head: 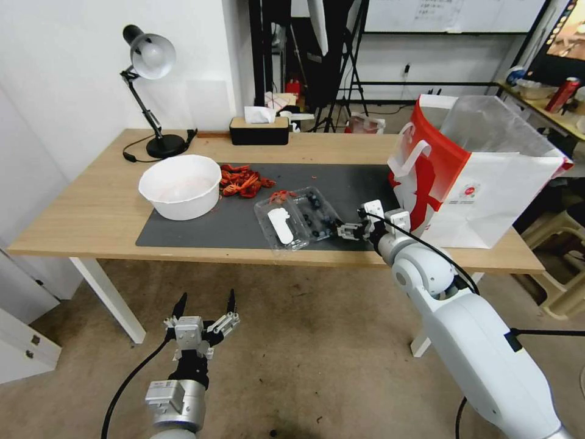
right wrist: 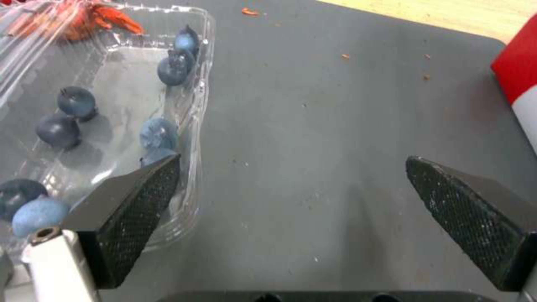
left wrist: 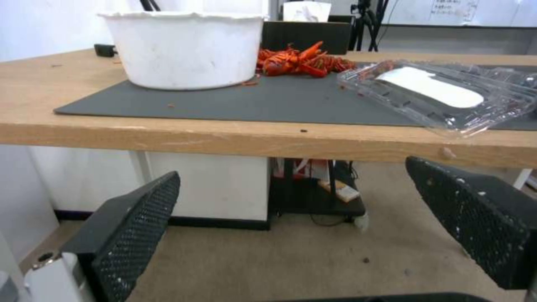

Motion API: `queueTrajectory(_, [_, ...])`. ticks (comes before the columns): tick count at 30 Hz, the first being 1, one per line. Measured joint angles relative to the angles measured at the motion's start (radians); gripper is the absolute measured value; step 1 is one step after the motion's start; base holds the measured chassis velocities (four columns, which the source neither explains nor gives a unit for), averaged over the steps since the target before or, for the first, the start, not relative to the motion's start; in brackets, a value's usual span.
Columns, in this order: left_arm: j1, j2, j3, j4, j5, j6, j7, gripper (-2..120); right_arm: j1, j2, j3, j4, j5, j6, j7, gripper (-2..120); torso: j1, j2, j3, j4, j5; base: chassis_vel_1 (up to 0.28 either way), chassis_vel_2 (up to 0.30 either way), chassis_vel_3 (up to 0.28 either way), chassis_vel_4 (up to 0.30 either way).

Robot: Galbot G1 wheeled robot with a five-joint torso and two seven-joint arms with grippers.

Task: Close the takeout container lid, then place the container into the takeout bag.

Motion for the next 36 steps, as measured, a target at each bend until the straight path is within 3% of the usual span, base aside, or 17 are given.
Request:
queueTrajectory(28, [-0.002,0.0,0.008,0.012,-0.002,-0.017,-0.004,100,-0.072,0.009,0.025,0.088,0.007,-0.038,0.058,100,0.0,0.0,0.0,0.0,-0.0001,0.0,0.0,0.0,0.0])
queueTrajectory(34, [-0.005,0.0,0.009,0.019,-0.002,-0.018,-0.004,100,-0.066,0.016,0.031,0.072,-0.007,0.021,0.057,100,0.0,0.0,0.0,0.0001,0.0001,0.0,0.0,0.0,0.0])
queueTrajectory(36, [-0.008,0.0,0.009,0.022,-0.004,-0.019,-0.005,100,-0.066,0.017,0.042,0.072,-0.012,0.104,0.044,100,0.0,0.0,0.0,0.0,-0.0001,0.0,0.0,0.0,0.0])
